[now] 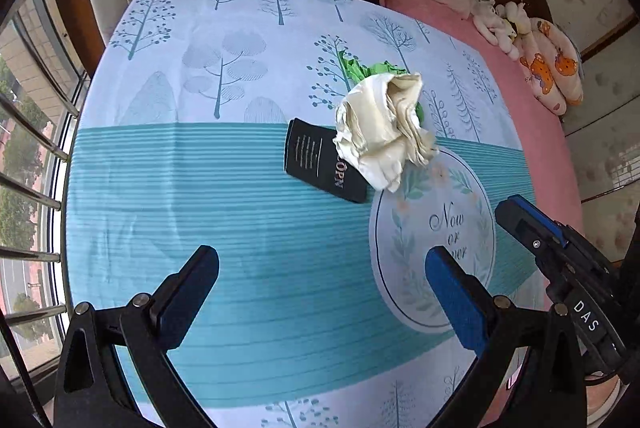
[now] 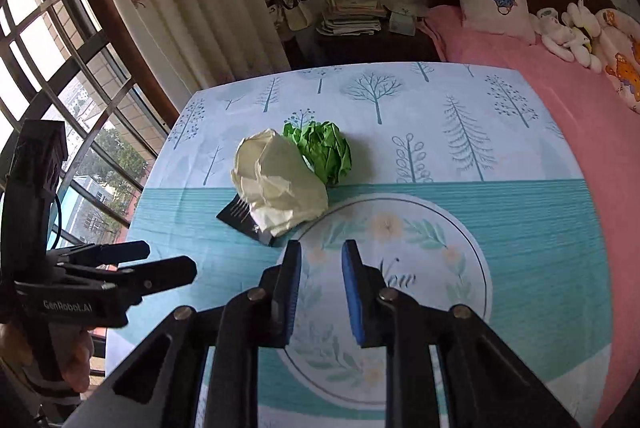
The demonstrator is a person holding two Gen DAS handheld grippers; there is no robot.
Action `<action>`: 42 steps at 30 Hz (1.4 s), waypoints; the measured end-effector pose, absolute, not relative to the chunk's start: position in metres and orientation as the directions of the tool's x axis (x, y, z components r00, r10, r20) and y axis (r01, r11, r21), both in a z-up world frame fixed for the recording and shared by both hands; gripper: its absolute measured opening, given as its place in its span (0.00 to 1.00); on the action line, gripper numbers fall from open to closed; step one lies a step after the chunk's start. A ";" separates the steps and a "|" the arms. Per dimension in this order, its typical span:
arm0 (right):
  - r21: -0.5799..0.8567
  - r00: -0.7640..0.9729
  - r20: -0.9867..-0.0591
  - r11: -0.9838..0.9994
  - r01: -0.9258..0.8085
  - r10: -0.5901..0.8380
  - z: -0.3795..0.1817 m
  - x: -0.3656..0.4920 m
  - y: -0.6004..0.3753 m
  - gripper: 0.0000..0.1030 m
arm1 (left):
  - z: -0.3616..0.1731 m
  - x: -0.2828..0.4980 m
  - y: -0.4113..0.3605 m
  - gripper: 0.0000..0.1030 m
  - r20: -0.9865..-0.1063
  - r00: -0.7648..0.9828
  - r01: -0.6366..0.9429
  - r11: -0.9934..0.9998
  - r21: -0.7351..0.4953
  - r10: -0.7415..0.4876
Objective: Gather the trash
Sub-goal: 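Grasp the cream paper bag with the left gripper while the right gripper reaches the green paper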
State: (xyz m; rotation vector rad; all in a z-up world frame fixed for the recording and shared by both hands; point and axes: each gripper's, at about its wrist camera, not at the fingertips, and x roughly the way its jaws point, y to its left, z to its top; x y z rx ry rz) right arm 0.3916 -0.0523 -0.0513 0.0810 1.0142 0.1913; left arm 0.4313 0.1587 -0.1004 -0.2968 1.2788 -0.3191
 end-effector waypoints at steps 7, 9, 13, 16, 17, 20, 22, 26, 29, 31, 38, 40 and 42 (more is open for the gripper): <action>0.150 0.490 -0.854 0.985 -0.090 0.175 -0.070 0.439 -0.043 0.19 | -0.137 0.480 0.149 0.99 -0.859 0.185 0.078 0.878 -0.471 -0.477; 0.149 0.483 -0.859 0.985 -0.085 0.172 -0.074 0.444 -0.044 0.19 | -0.143 0.490 0.143 0.99 -0.855 0.170 0.089 0.871 -0.483 -0.491; 0.153 0.462 -0.869 0.985 -0.084 0.174 -0.083 0.452 -0.045 0.19 | -0.153 0.507 0.135 0.99 -0.840 0.147 0.082 0.853 -0.516 -0.522; 0.156 0.449 -0.876 0.984 -0.084 0.177 -0.090 0.454 -0.046 0.19 | -0.159 0.518 0.129 0.99 -0.830 0.131 0.063 0.840 -0.540 -0.543; 0.158 0.445 -0.877 0.984 -0.084 0.179 -0.092 0.455 -0.047 0.19 | -0.160 0.521 0.127 0.99 -0.828 0.131 0.058 0.838 -0.543 -0.546; 0.166 0.440 -0.878 0.983 -0.083 0.186 -0.096 0.457 -0.049 0.19 | -0.163 0.530 0.120 0.99 -0.827 0.121 0.048 0.835 -0.548 -0.549; 0.171 0.440 -0.878 0.982 -0.081 0.189 -0.097 0.457 -0.050 0.19 | -0.164 0.535 0.116 0.99 -0.825 0.106 0.030 0.831 -0.556 -0.555; 0.190 0.441 -0.875 0.979 -0.070 0.201 -0.098 0.456 -0.054 0.19 | -0.161 0.540 0.114 0.99 -0.820 0.093 -0.010 0.823 -0.568 -0.565; 0.197 0.438 -0.875 0.978 -0.069 0.208 -0.099 0.455 -0.056 0.19 | -0.160 0.544 0.112 0.99 -0.822 0.081 -0.034 0.823 -0.567 -0.564; 0.199 0.438 -0.874 0.977 -0.070 0.210 -0.098 0.453 -0.057 0.19 | -0.158 0.546 0.110 0.99 -0.822 0.079 -0.046 0.822 -0.568 -0.564; 0.212 0.450 -0.866 0.975 -0.064 0.218 -0.091 0.445 -0.067 0.19 | -0.161 0.551 0.104 0.99 -0.816 0.057 -0.102 0.810 -0.578 -0.575; 0.211 0.452 -0.866 0.976 -0.060 0.215 -0.091 0.445 -0.069 0.19 | -0.168 0.554 0.105 0.99 -0.818 0.041 -0.135 0.808 -0.574 -0.574; 0.212 0.455 -0.864 0.976 -0.058 0.215 -0.090 0.443 -0.071 0.19 | -0.174 0.557 0.107 0.99 -0.814 0.031 -0.181 0.798 -0.575 -0.580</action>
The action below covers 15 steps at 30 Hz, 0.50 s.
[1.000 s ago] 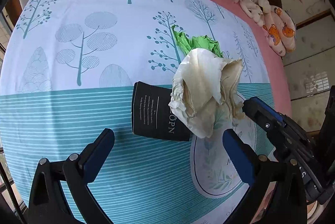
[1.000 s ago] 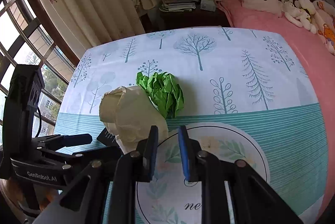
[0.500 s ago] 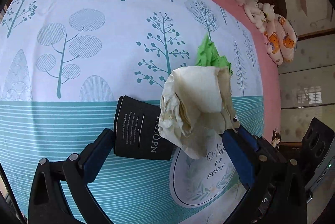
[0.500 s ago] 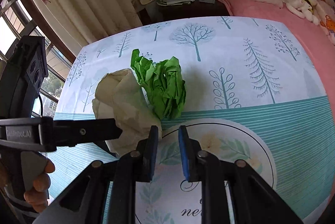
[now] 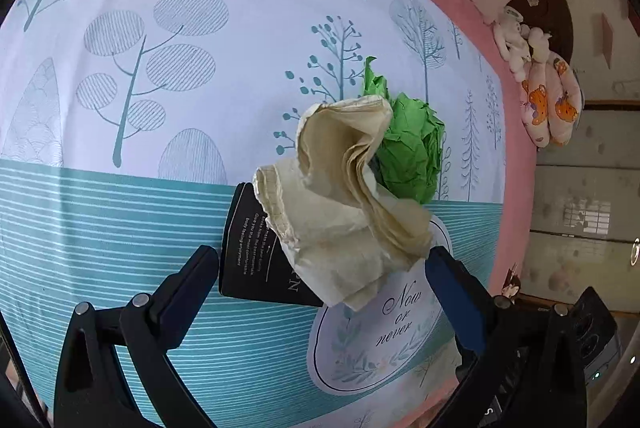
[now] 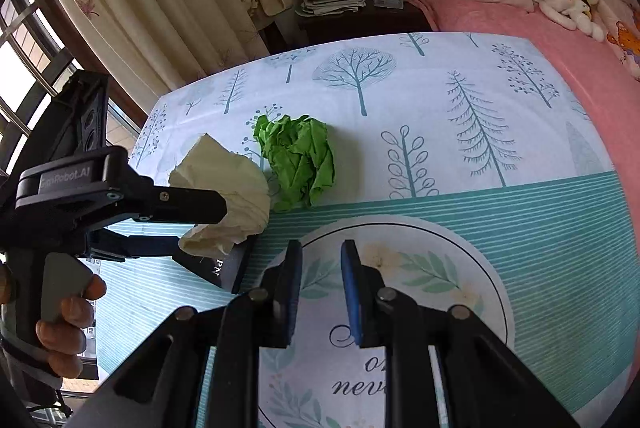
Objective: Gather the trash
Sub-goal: 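Grasp the cream paper bag with the left gripper while the right gripper reaches the green paper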
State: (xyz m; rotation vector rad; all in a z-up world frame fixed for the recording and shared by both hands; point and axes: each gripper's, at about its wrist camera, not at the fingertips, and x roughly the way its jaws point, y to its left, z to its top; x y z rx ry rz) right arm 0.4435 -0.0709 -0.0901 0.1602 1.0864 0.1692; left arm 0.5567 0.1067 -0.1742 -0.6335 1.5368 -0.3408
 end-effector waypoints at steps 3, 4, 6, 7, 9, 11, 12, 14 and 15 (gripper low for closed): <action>0.211 0.454 -0.864 0.976 -0.063 0.216 -0.090 0.443 -0.071 0.19 | -0.179 0.560 0.111 0.99 -0.807 0.038 -0.231 0.781 -0.581 -0.589; 0.206 0.454 -0.865 0.976 -0.068 0.214 -0.090 0.444 -0.070 0.19 | -0.180 0.561 0.111 0.99 -0.808 0.040 -0.243 0.778 -0.579 -0.588; 0.196 0.456 -0.865 0.978 -0.079 0.210 -0.090 0.445 -0.068 0.19 | -0.181 0.564 0.109 0.99 -0.811 0.049 -0.260 0.777 -0.573 -0.583; 0.191 0.456 -0.865 0.978 -0.083 0.208 -0.090 0.445 -0.067 0.19 | -0.181 0.564 0.109 0.99 -0.815 0.052 -0.268 0.778 -0.568 -0.578; 0.183 0.459 -0.865 0.979 -0.090 0.204 -0.090 0.447 -0.066 0.19 | -0.182 0.566 0.108 0.94 -0.824 0.059 -0.287 0.781 -0.554 -0.563; 0.178 0.462 -0.864 0.980 -0.093 0.201 -0.088 0.449 -0.066 0.19 | -0.180 0.566 0.108 0.83 -0.844 0.059 -0.293 0.799 -0.525 -0.533; 0.177 0.463 -0.863 0.980 -0.094 0.200 -0.088 0.450 -0.066 0.19 | -0.180 0.567 0.106 0.71 -0.848 0.057 -0.288 0.805 -0.519 -0.527; 0.172 0.467 -0.862 0.980 -0.095 0.197 -0.087 0.452 -0.066 0.19 | -0.182 0.569 0.104 0.56 -0.851 0.033 -0.275 0.813 -0.513 -0.525; 0.170 0.469 -0.862 0.981 -0.096 0.195 -0.087 0.453 -0.066 0.19 | -0.180 0.568 0.106 0.53 -0.857 0.032 -0.268 0.822 -0.503 -0.514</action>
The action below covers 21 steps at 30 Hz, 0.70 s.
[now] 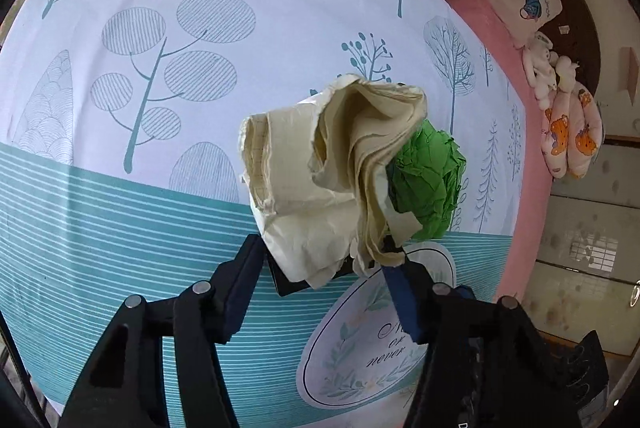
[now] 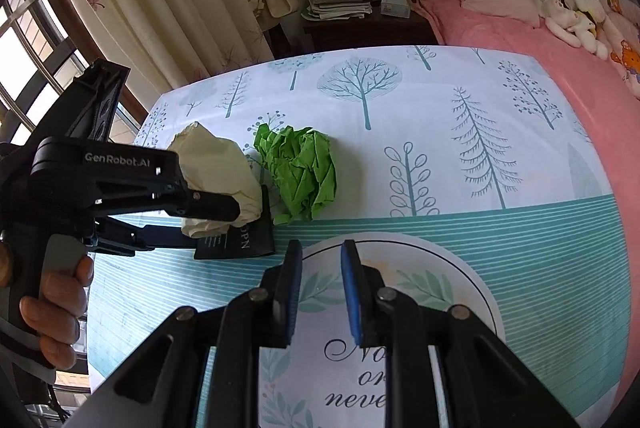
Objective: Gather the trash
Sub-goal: 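Grasp the cream paper bag with the left gripper while the right gripper reaches the green paper, then grasp the green crumpled paper with the right gripper while the left gripper holds the bag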
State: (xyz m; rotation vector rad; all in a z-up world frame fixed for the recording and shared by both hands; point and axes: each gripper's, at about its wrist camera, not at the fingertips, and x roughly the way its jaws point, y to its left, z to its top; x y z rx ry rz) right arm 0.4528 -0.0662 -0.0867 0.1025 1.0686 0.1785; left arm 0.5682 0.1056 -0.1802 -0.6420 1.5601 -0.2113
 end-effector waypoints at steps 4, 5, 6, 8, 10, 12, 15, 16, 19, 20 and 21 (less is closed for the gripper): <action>0.167 0.470 -0.861 0.981 -0.097 0.193 -0.087 0.455 -0.065 0.19 | -0.184 0.571 0.101 0.31 -0.855 0.021 -0.249 0.826 -0.507 -0.518; 0.167 0.470 -0.861 0.981 -0.097 0.194 -0.087 0.456 -0.065 0.19 | -0.183 0.571 0.100 0.28 -0.851 0.025 -0.237 0.823 -0.515 -0.525; 0.168 0.470 -0.861 0.981 -0.097 0.194 -0.087 0.456 -0.065 0.19 | -0.182 0.571 0.100 0.21 -0.851 0.032 -0.226 0.825 -0.517 -0.524; 0.169 0.471 -0.860 0.981 -0.098 0.195 -0.087 0.456 -0.064 0.19 | -0.180 0.571 0.099 0.17 -0.847 0.047 -0.206 0.825 -0.527 -0.529; 0.170 0.480 -0.855 0.981 -0.095 0.194 -0.084 0.456 -0.063 0.19 | -0.175 0.569 0.100 0.14 -0.853 0.072 -0.176 0.835 -0.521 -0.517; 0.179 0.490 -0.848 0.980 -0.090 0.200 -0.081 0.457 -0.064 0.19 | -0.172 0.567 0.099 0.13 -0.862 0.084 -0.143 0.850 -0.507 -0.500; 0.201 0.498 -0.842 0.977 -0.065 0.206 -0.076 0.464 -0.067 0.19 | -0.169 0.563 0.101 0.12 -0.865 0.091 -0.109 0.858 -0.502 -0.494; 0.210 0.497 -0.843 0.976 -0.050 0.206 -0.075 0.468 -0.069 0.19 | -0.169 0.561 0.101 0.12 -0.867 0.094 -0.099 0.862 -0.498 -0.490; 0.262 0.493 -0.838 0.965 -0.008 0.231 -0.075 0.478 -0.075 0.19 | -0.165 0.555 0.106 0.11 -0.867 0.109 -0.063 0.867 -0.494 -0.487; 0.268 0.496 -0.837 0.963 0.002 0.232 -0.075 0.479 -0.076 0.19 | -0.163 0.553 0.107 0.11 -0.867 0.113 -0.047 0.868 -0.493 -0.486; 0.275 0.498 -0.834 0.961 0.004 0.237 -0.075 0.481 -0.076 0.19 | -0.161 0.550 0.109 0.11 -0.866 0.118 -0.030 0.870 -0.493 -0.487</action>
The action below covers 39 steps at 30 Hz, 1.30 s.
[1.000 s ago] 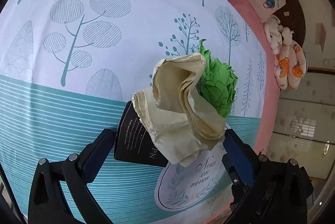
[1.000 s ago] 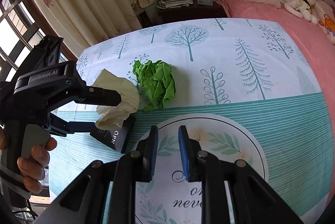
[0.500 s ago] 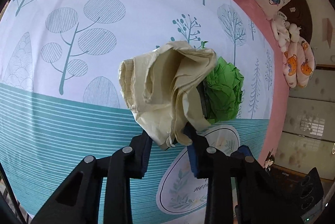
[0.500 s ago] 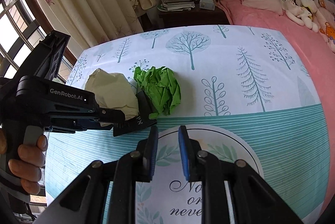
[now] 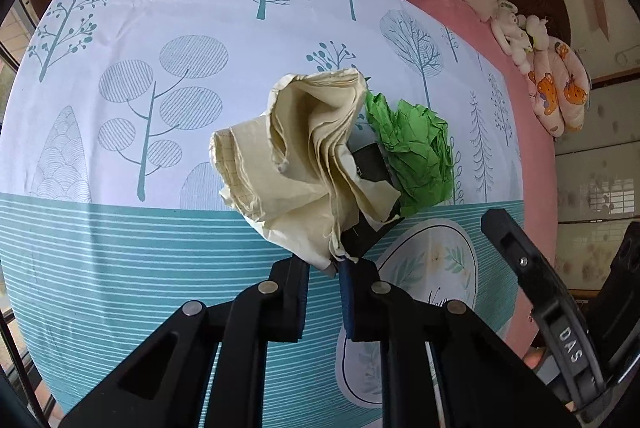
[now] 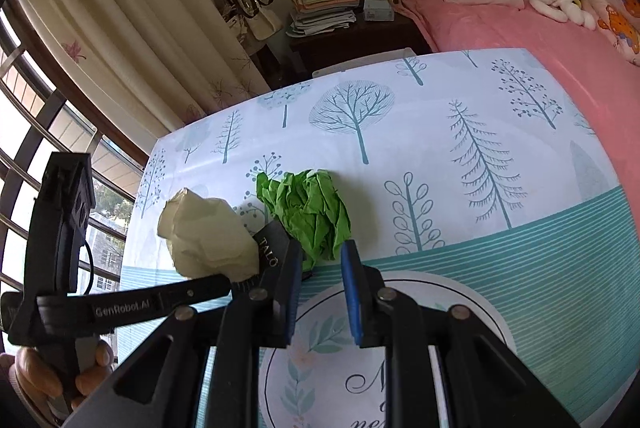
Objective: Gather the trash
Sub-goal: 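Grasp the green crumpled paper with the right gripper while the left gripper holds the bag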
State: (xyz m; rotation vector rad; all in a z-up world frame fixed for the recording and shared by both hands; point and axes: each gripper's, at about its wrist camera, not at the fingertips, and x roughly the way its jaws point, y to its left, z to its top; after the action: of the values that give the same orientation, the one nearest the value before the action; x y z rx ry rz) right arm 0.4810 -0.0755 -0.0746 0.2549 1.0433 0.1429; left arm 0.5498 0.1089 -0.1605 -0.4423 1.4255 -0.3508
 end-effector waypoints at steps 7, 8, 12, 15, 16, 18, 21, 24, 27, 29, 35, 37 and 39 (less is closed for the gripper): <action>0.278 0.500 -0.831 0.961 -0.006 0.243 -0.076 0.480 -0.069 0.19 | -0.146 0.536 0.100 0.11 -0.830 0.078 0.153 0.829 -0.538 -0.553; 0.278 0.498 -0.832 0.961 -0.003 0.243 -0.077 0.479 -0.069 0.19 | -0.146 0.534 0.097 0.11 -0.829 0.060 0.180 0.823 -0.538 -0.556; 0.279 0.497 -0.834 0.960 0.006 0.240 -0.080 0.475 -0.071 0.19 | -0.149 0.530 0.089 0.12 -0.840 0.007 0.254 0.814 -0.523 -0.542; 0.281 0.499 -0.833 0.960 0.011 0.238 -0.080 0.473 -0.073 0.19 | -0.151 0.529 0.087 0.13 -0.854 -0.009 0.286 0.817 -0.501 -0.520; 0.283 0.499 -0.833 0.959 0.013 0.239 -0.080 0.473 -0.074 0.19 | -0.152 0.528 0.087 0.13 -0.859 -0.013 0.295 0.819 -0.492 -0.511; 0.284 0.498 -0.833 0.959 0.014 0.239 -0.080 0.472 -0.075 0.19 | -0.152 0.529 0.085 0.16 -0.869 -0.017 0.315 0.822 -0.474 -0.495; 0.286 0.493 -0.836 0.958 0.013 0.243 -0.081 0.474 -0.074 0.19 | -0.151 0.528 0.085 0.27 -0.879 -0.020 0.328 0.828 -0.455 -0.476; 0.295 0.490 -0.835 0.955 0.013 0.251 -0.083 0.476 -0.073 0.19 | -0.150 0.530 0.089 0.60 -0.885 -0.021 0.317 0.837 -0.447 -0.465; 0.294 0.481 -0.840 0.956 0.013 0.252 -0.086 0.480 -0.070 0.20 | -0.146 0.533 0.094 0.66 -0.885 -0.002 0.295 0.845 -0.446 -0.466; 0.291 0.472 -0.845 0.957 0.011 0.251 -0.089 0.484 -0.067 0.22 | -0.145 0.535 0.101 0.67 -0.880 -0.005 0.274 0.846 -0.458 -0.475; 0.272 0.450 -0.861 0.962 0.014 0.237 -0.098 0.495 -0.061 0.41 | -0.140 0.543 0.124 0.79 -0.866 0.009 0.209 0.847 -0.488 -0.501; 0.271 0.449 -0.862 0.962 0.013 0.237 -0.100 0.497 -0.059 0.41 | -0.138 0.547 0.135 0.79 -0.863 0.017 0.193 0.848 -0.493 -0.506; 0.272 0.447 -0.862 0.962 0.012 0.239 -0.102 0.501 -0.059 0.43 | -0.136 0.553 0.143 0.80 -0.865 0.029 0.183 0.853 -0.488 -0.501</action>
State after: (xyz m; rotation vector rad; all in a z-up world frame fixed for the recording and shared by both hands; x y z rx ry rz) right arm 0.5005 -0.0585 -0.1022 0.2536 1.1012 0.1423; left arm 0.5532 0.1434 -0.1359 -0.2700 1.4513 -0.5375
